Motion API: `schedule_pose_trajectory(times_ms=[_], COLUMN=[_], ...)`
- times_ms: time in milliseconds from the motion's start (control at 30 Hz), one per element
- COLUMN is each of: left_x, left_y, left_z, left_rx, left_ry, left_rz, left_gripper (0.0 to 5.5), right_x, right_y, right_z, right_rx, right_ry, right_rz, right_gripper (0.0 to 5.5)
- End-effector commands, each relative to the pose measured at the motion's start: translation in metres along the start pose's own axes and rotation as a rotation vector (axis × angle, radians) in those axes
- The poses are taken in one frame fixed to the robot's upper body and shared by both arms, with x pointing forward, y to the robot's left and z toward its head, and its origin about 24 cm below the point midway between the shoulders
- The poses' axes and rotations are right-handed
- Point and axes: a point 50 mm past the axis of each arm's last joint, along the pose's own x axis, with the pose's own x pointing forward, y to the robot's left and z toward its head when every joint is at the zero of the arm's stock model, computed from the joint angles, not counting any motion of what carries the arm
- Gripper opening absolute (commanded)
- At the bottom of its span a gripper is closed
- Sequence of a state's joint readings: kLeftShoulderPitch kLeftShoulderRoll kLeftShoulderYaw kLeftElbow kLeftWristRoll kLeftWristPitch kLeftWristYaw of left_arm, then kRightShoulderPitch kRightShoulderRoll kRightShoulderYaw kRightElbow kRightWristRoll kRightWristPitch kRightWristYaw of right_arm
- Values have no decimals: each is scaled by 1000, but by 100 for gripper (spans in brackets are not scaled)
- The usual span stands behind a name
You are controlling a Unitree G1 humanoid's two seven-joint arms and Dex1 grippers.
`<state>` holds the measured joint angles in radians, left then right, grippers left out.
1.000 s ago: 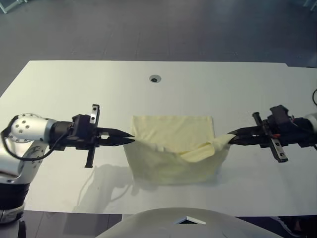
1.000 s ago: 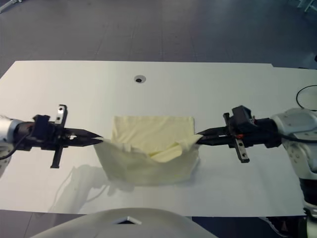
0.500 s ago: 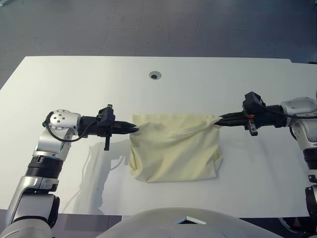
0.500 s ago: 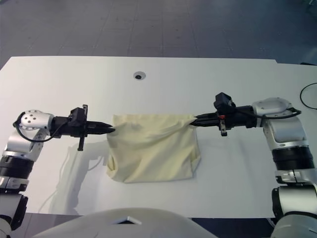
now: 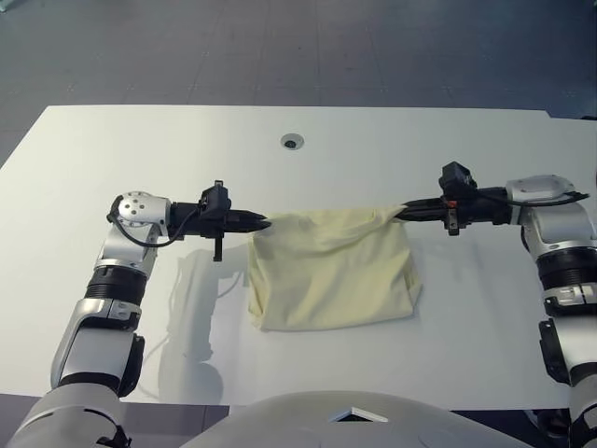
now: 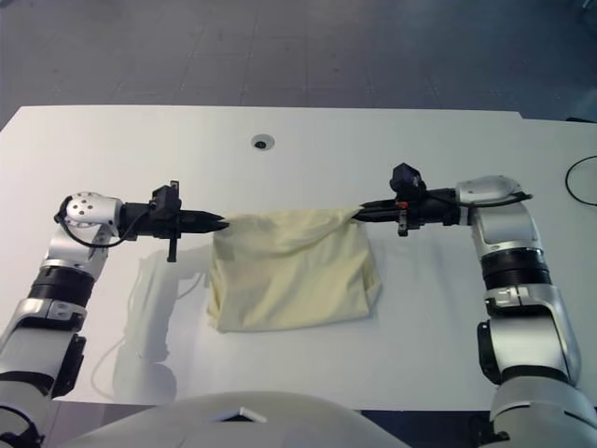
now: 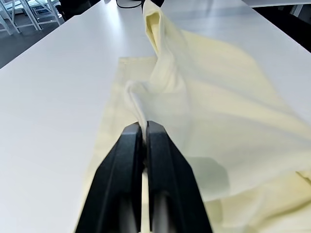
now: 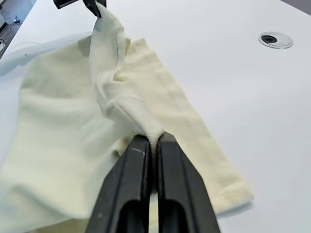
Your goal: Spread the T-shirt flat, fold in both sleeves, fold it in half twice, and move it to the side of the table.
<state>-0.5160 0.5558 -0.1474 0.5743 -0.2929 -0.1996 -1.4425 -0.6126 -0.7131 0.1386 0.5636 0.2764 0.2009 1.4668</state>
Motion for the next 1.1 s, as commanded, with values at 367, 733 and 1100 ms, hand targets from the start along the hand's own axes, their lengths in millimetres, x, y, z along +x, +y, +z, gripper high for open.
schedule_pose_trajectory(times_ms=[367, 733, 1100], left_x=[1, 8, -7], left_y=[19, 18, 34], left_z=[-13, -38, -25], left_rx=[40, 4, 77], left_ry=[108, 208, 156], left_rz=[83, 157, 367], left_gripper=[1, 0, 164], right_x=[12, 31, 18], right_y=[-27, -36, -46], right_z=[-1, -19, -7], right_rx=[56, 160, 234], right_ry=[18, 35, -82], right_rz=[-128, -243, -378], right_gripper=[0, 61, 220])
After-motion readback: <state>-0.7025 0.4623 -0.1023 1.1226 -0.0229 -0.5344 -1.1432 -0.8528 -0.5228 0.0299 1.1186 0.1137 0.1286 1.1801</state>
